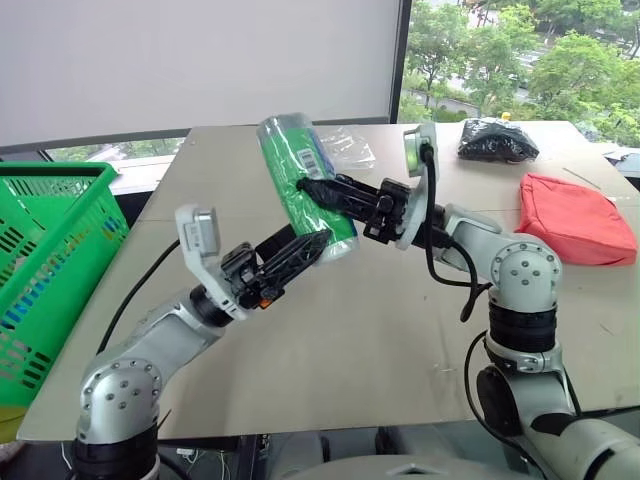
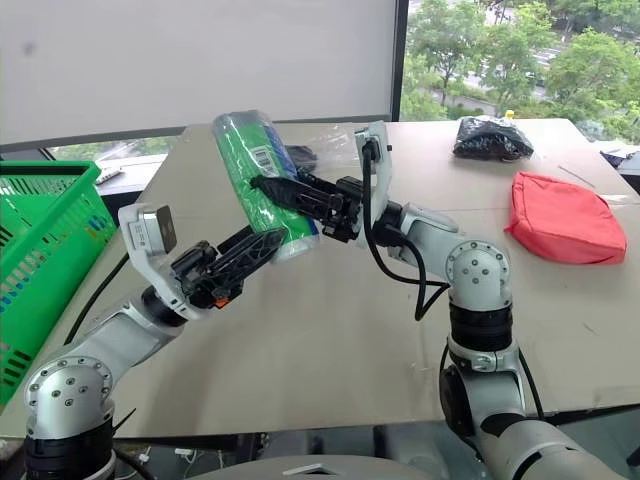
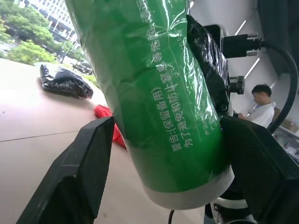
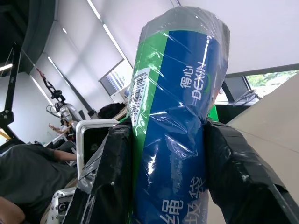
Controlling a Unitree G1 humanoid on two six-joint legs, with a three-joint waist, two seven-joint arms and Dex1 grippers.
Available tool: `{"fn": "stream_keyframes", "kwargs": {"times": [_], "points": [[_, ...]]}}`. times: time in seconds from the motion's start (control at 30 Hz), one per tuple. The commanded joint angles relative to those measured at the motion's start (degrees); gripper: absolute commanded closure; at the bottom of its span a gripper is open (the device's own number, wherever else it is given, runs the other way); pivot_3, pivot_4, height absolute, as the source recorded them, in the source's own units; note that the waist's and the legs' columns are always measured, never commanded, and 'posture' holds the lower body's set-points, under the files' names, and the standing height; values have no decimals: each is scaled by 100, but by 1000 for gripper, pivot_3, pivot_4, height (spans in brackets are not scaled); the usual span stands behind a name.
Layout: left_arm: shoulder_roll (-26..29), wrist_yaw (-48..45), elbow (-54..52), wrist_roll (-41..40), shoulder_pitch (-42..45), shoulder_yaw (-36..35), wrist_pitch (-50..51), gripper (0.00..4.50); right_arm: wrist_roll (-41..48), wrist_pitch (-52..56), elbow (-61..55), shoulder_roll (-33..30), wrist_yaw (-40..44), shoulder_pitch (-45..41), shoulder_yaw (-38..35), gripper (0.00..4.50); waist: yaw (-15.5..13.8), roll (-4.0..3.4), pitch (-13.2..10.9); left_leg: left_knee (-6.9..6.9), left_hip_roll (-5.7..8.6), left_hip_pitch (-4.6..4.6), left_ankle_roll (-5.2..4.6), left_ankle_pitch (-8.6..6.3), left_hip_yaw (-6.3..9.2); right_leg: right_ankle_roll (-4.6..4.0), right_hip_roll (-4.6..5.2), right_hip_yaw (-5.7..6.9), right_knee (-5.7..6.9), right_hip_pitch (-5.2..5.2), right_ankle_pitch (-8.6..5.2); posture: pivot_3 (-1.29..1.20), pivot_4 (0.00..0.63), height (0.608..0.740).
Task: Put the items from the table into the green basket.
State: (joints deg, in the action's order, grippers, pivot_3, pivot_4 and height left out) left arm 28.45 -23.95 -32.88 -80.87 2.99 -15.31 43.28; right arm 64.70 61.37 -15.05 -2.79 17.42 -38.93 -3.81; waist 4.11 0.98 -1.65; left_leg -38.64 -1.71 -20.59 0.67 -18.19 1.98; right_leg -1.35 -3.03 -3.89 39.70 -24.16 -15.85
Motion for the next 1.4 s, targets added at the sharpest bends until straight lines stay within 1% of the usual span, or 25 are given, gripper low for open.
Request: {"fn": "stream_keyframes", "kwargs": {"times": [0.03,0.07,0.1,0.13,0.2,0.23,0.27,0.3,0.37,0.43,0.5,0.57,0.6,0.67,0.77,0.83,0.87,0.97,1.03,1.07,1.1,1.17,1.33,1.4], "points": [[-7,0,44,-185,152,87,-34,799,292,-145,-340,53,50,-175,-8,2727,2,-1,0,0,1,0,0,0,0,0,0,0,0,0,0,-56,0,740],[-14,-11,56,-231,161,93,-37,799,279,-161,-339,51,41,-172,3,2727,5,-1,0,0,1,0,0,0,0,0,0,0,0,0,0,-56,0,740],[-19,-12,68,-271,163,94,-41,1299,274,-173,-336,48,30,-172,9,2732,11,-1,0,0,1,0,0,0,1,0,-1,0,1,0,0,-56,0,740],[-5,-35,79,-283,160,90,-43,1536,269,-189,-335,49,18,-172,14,2732,18,-2,0,0,0,0,0,0,0,0,-1,-1,2,0,0,-58,0,740],[24,-6,114,-219,162,82,-60,2357,227,-238,-346,39,11,-171,32,2732,25,-2,0,0,0,0,0,0,0,0,-2,0,2,0,0,-58,0,740],[12,96,168,-144,197,79,-91,2563,203,-276,-337,41,7,-171,27,2732,25,-2,0,0,0,0,0,0,0,0,-2,0,2,0,0,-58,0,740],[-1,181,214,-96,231,76,-114,2713,160,-330,-316,48,-15,-170,11,2026,24,-2,0,0,0,1,0,0,0,0,-2,-1,2,0,0,-58,0,740],[-2,212,243,-34,264,75,-137,2746,118,-379,-261,56,-40,-177,-15,1836,23,-2,0,-1,1,0,0,0,1,0,-1,0,2,0,0,-53,0,740],[-9,230,258,137,327,72,-219,2769,38,-422,-218,4,8,-182,4,980,17,-2,0,-1,2,0,0,0,1,0,0,-1,1,0,0,-48,0,740],[-60,321,284,298,415,44,-326,2769,111,-384,-191,-22,44,-163,-14,22,11,-2,0,-1,12,0,0,0,1,0,-1,0,1,0,0,-43,0,740],[-105,452,308,280,512,-85,-413,2769,90,-388,-45,-76,-33,-156,-114,22,6,-1,1,-1,14,-1,1,0,2,0,-1,0,1,0,0,-37,0,740],[-21,486,289,156,531,-245,-411,2769,-51,-515,63,-228,101,-108,-188,22,-4,-1,1,-1,13,-1,1,0,1,0,0,-1,1,0,0,-35,0,740],[82,434,243,293,520,-326,-454,2769,-283,-679,65,-387,256,-54,-134,22,-3,-1,0,-1,12,0,0,0,2,0,1,-1,2,0,0,-32,0,740],[319,516,316,655,589,-631,-613,2769,-894,-1102,-48,-956,1007,169,204,22,-17,-1,0,-1,15,-1,0,0,2,0,0,0,1,0,0,-23,0,740],[765,736,596,1324,818,-1151,-909,2769,-1734,-1895,-206,-1922,2494,523,848,22,-49,-1,0,-1,21,-4,0,0,2,5,2,4,-7,0,-3,-19,0,740],[1061,822,809,1861,942,-1342,-1067,2769,-2012,-2257,-163,-2234,3080,620,1033,22,-52,-1,-1,-2,23,-4,0,0,2,7,2,2,-6,-2,-4,-11,0,740],[1409,881,1045,2411,978,-1384,-1136,2769,-1898,-2297,-157,-2226,3237,594,958,22,-35,-1,-1,-1,21,-2,0,0,2,7,1,-4,-3,-2,-4,-11,0,740],[2220,1235,1874,3832,1001,-1382,-1237,2769,-1636,-2354,-261,-2186,3629,538,842,22,-20,-3,-2,0,21,5,0,0,4,6,-2,-8,4,-2,-4,1,0,740],[2609,1406,2321,4526,911,-1326,-1190,2769,-1525,-2309,-326,-2164,3733,507,807,22,-20,-6,-4,5,22,15,0,0,3,6,-3,-10,7,-1,-5,1,0,740],[2984,1395,2575,5104,632,-1209,-1230,2769,-1492,-2321,-341,-2093,3691,474,777,22,-25,-6,-4,7,22,16,0,0,3,5,-2,-9,6,-1,-5,6,0,740],[3224,1368,2748,5517,448,-1127,-1268,2769,-1480,-2336,-349,-2040,3658,452,757,22,-11,-2,-4,8,22,14,0,0,5,5,1,-6,5,-1,-5,6,0,740],[3475,1291,3091,5949,145,-1262,-1269,2769,-1634,-2524,-332,-1909,3560,433,757,22,-26,-6,-6,16,13,12,0,0,3,5,11,-6,1,-5,-5,6,0,740],[3640,1007,3675,6501,-199,-1691,-1391,2769,-1839,-2749,-343,-1816,3515,497,764,22,-138,15,2,13,12,-10,0,0,12,6,31,13,-1,-22,-5,2,0,740],[3650,975,3848,6617,-213,-1849,-1408,2769,-1872,-2796,-352,-1802,3513,512,759,22,-114,8,-2,15,12,-5,0,0,-1,5,33,4,8,-26,-5,0,0,740]]}}
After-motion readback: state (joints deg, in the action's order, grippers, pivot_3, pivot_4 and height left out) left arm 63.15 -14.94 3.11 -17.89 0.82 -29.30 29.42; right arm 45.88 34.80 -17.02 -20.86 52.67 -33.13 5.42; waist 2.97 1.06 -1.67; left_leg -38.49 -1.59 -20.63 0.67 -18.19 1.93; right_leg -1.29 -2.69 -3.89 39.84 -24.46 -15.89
